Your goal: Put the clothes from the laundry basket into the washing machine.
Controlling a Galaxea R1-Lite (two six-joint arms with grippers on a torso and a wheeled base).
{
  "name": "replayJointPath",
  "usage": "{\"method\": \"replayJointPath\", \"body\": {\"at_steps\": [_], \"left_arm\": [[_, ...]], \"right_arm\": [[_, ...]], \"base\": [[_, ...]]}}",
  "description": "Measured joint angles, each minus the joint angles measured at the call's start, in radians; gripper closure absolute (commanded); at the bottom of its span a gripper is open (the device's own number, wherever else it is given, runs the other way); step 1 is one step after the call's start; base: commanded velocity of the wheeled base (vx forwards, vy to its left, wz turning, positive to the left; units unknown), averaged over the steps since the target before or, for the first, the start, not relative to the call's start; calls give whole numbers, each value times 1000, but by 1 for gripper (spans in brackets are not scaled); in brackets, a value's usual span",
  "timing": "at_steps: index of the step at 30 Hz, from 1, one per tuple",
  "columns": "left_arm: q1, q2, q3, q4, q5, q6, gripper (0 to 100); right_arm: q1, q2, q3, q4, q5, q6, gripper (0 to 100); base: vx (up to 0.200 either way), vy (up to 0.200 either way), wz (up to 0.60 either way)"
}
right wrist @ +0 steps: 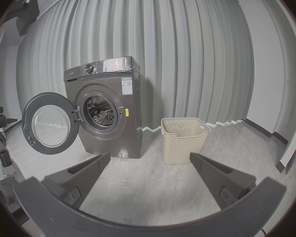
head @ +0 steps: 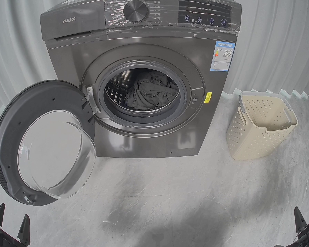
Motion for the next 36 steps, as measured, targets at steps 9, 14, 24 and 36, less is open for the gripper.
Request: {"method": "replayJointPath", "body": {"at_steps": [9, 14, 24, 36], "left_arm": [[0, -3, 0, 3, 2, -1, 0], [-1, -4, 0, 2, 1, -7, 0], [-2, -3, 0, 3, -1, -10, 0], [-2, -3, 0, 1, 1, -8, 0]], "right_arm": [[0, -1, 0, 1, 1, 0, 0], [-1, -1, 0, 0, 1, 0, 0], [-1, 0, 0, 0, 1, 0, 0], [-1, 0, 0, 0, 1, 2, 0]], "base": [[0, 67, 0], [0, 200, 0], [0, 200, 0], [-50, 50, 0]]}}
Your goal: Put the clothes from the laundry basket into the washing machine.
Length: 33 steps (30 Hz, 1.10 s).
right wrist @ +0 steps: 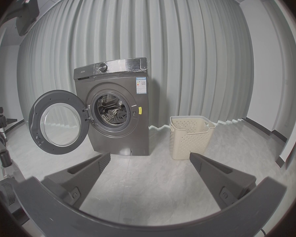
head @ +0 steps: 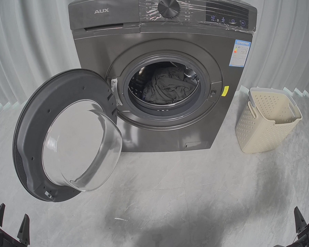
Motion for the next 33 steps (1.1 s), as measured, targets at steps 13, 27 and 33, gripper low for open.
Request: {"method": "replayJointPath", "body": {"at_steps": [13, 27, 33], "left_arm": [[0, 1, 0, 0, -1, -1, 0], [0, 2, 0, 0, -1, 1, 0], [0, 2, 0, 0, -1, 0, 0]], "right_arm": [[1, 1, 0, 0, 0, 0, 0], [0, 1, 0, 0, 0, 0, 0], [-1, 1, 0, 0, -6, 1, 0]], "base": [[-46, 62, 0], [0, 71, 0], [0, 0, 200]]}}
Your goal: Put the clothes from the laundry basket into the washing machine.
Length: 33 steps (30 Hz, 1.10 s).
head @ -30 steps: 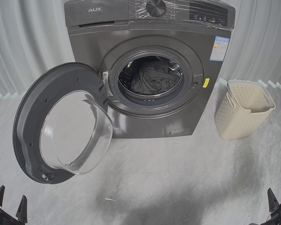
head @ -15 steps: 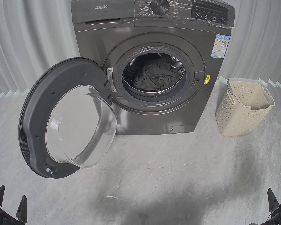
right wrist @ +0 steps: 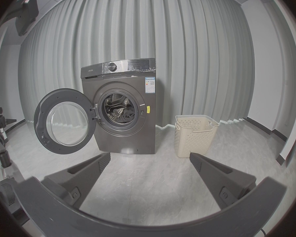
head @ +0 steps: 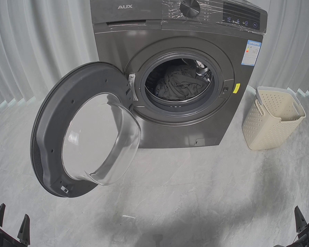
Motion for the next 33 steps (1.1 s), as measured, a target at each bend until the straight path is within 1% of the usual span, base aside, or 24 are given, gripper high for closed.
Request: {"method": "replayJointPath", "body": {"at_steps": [4, 11, 14, 19, 22, 28, 33], "left_arm": [[0, 0, 0, -1, 0, 1, 0], [1, 0, 0, 4, -11, 23, 0], [2, 1, -6, -3, -17, 22, 0], [-10, 54, -93, -10, -46, 18, 0], [-36, 138, -140, -25, -66, 16, 0], [-106, 371, -225, -91, -101, 14, 0], [-141, 588, -284, -174, -153, -4, 0]], "right_arm": [[-1, 0, 0, -1, -3, 2, 0], [0, 0, 0, -1, -2, 7, 0], [0, 0, 0, -1, -1, 7, 0], [0, 1, 0, -1, -1, 6, 0], [-1, 1, 0, -1, -1, 6, 0], [0, 1, 0, -1, -1, 7, 0], [0, 1, 0, 0, -1, 8, 0]], "base": [[0, 0, 600], [0, 0, 0], [0, 0, 0], [0, 0, 0], [0, 0, 0], [0, 0, 0], [0, 0, 0]]}}
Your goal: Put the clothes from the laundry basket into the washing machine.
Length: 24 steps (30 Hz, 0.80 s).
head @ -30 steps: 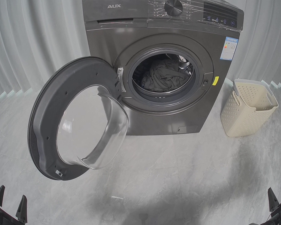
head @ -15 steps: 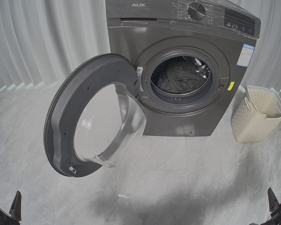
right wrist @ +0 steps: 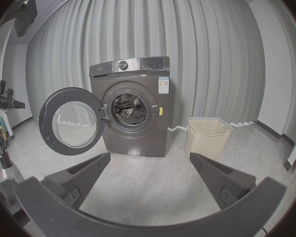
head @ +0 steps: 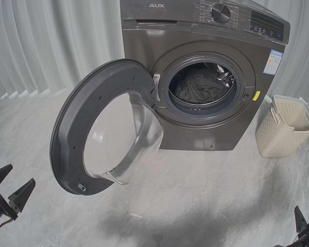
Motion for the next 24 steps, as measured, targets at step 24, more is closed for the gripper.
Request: {"method": "replayJointPath", "body": {"at_steps": [24], "left_arm": [[-68, 651, -103, -458, -295, -36, 0]], "right_arm": [[0, 0, 0, 1, 0, 1, 0]], "base": [[0, 0, 0]]}}
